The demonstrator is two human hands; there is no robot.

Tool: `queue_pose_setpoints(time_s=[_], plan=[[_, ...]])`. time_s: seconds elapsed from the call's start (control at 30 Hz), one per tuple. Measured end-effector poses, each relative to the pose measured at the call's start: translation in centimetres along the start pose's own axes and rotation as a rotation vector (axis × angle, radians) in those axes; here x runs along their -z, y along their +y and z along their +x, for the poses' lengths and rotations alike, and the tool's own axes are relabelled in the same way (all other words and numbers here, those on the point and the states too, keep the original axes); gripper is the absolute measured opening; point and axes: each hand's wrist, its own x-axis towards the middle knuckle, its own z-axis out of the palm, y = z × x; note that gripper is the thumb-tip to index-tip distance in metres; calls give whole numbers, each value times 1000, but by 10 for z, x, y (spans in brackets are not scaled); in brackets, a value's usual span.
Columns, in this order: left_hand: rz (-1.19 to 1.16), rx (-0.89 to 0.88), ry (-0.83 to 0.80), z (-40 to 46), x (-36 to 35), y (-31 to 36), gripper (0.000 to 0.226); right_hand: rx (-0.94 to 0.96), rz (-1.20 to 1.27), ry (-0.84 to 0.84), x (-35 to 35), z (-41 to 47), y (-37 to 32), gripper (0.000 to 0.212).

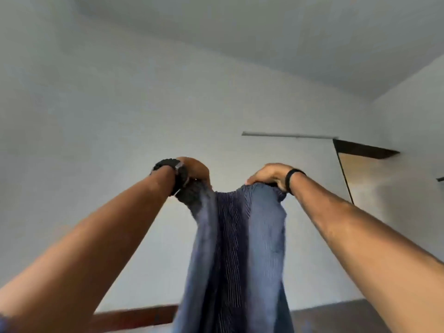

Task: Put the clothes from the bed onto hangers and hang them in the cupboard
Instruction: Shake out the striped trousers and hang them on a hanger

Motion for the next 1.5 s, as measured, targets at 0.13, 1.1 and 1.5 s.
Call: queue_pose_setpoints(time_s=[0.13, 1.1, 1.5], plan=[[-409, -30, 10, 4, -21, 17, 27, 33, 97, -123, -18, 6, -18, 26], [244, -183, 31, -12, 3, -8, 18, 397, -249, -221, 3, 7, -49, 30], [229, -99, 208, -18, 62, -2, 36, 451, -444, 118, 7, 3, -84, 25]])
